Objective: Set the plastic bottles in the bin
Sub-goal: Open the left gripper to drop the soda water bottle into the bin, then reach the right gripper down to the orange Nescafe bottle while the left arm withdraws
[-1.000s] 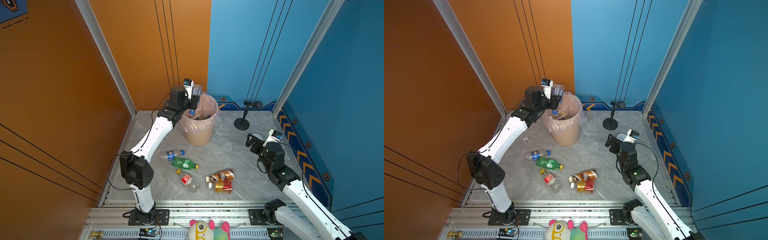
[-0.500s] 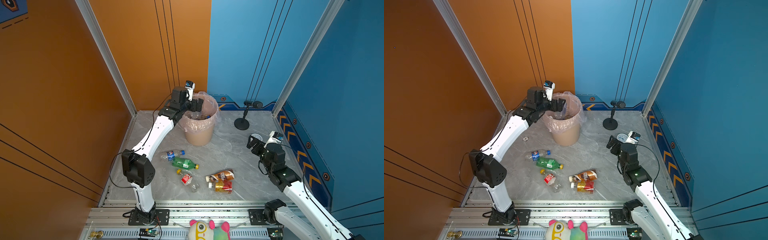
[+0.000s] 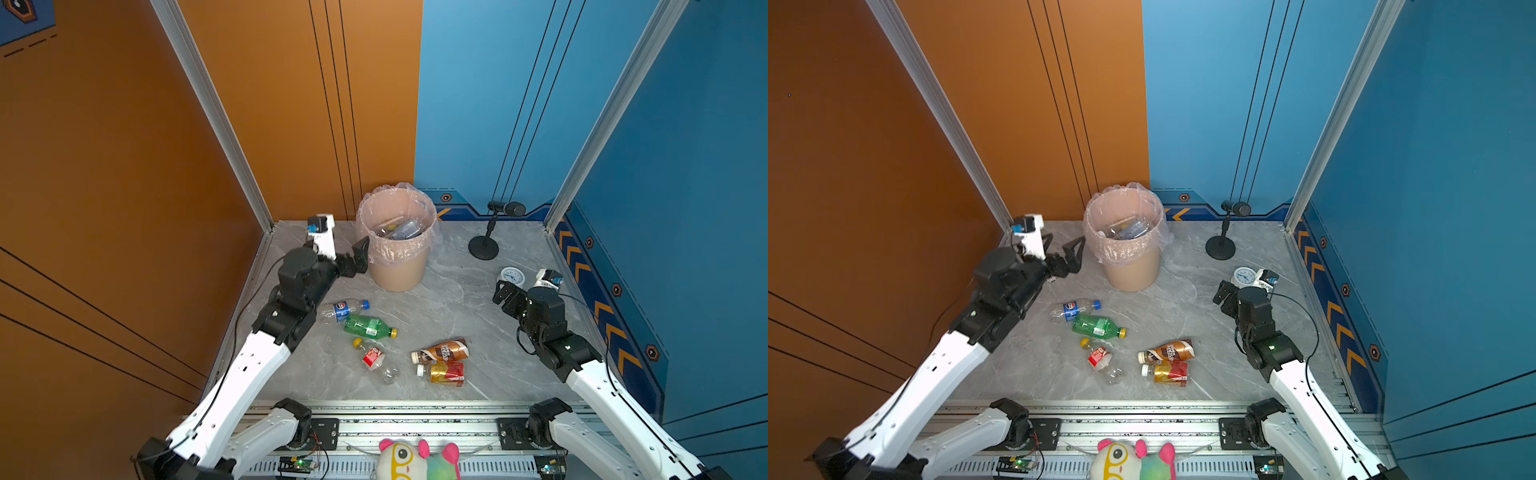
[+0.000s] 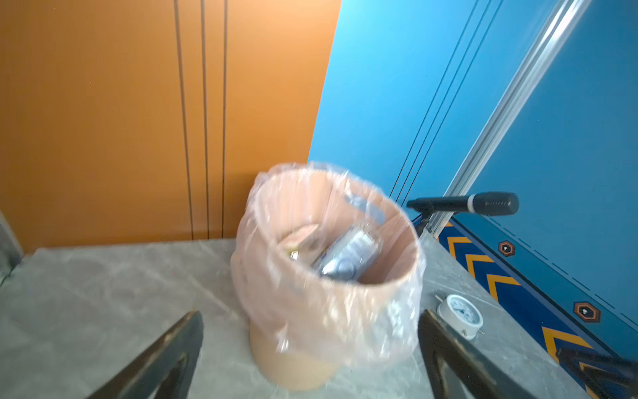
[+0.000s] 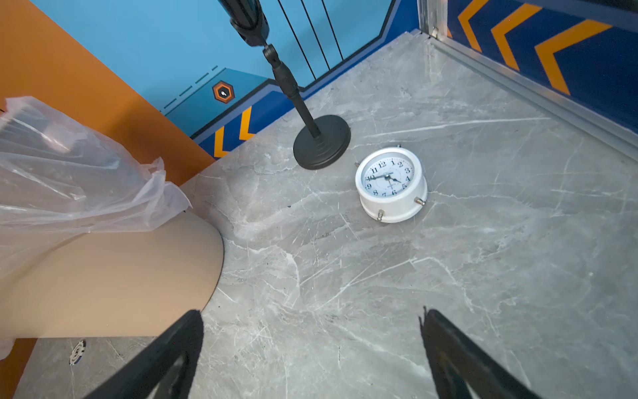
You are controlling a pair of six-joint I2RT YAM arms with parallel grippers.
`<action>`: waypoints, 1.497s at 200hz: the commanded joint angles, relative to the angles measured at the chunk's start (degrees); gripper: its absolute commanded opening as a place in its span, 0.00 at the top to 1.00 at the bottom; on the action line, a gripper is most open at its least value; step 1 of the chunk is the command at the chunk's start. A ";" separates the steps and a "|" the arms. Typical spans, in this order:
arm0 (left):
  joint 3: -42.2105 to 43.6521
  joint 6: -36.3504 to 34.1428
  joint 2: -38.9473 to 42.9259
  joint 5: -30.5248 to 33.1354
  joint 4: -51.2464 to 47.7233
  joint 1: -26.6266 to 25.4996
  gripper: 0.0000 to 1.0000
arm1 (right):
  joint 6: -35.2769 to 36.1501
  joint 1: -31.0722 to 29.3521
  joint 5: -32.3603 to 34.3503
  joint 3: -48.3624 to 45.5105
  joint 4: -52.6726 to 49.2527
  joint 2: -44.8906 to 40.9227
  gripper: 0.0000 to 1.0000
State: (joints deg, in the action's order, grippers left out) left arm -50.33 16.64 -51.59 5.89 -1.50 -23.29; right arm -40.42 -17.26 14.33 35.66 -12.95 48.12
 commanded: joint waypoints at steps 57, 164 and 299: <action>13.13 7.96 13.15 4.93 -13.45 3.70 0.02 | -8.93 -9.74 2.21 5.73 -9.93 7.75 0.00; 16.14 9.35 12.69 1.42 -8.87 6.49 0.02 | -37.04 -34.74 11.73 0.09 -20.56 8.31 0.00; 19.04 11.63 17.06 -2.81 -11.36 10.18 0.02 | -45.97 -41.28 10.87 2.30 -12.77 21.11 0.00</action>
State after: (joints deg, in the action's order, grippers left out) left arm -31.97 27.55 -34.98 4.89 -12.27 -13.76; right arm -84.55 -58.15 24.34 36.27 -27.86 67.51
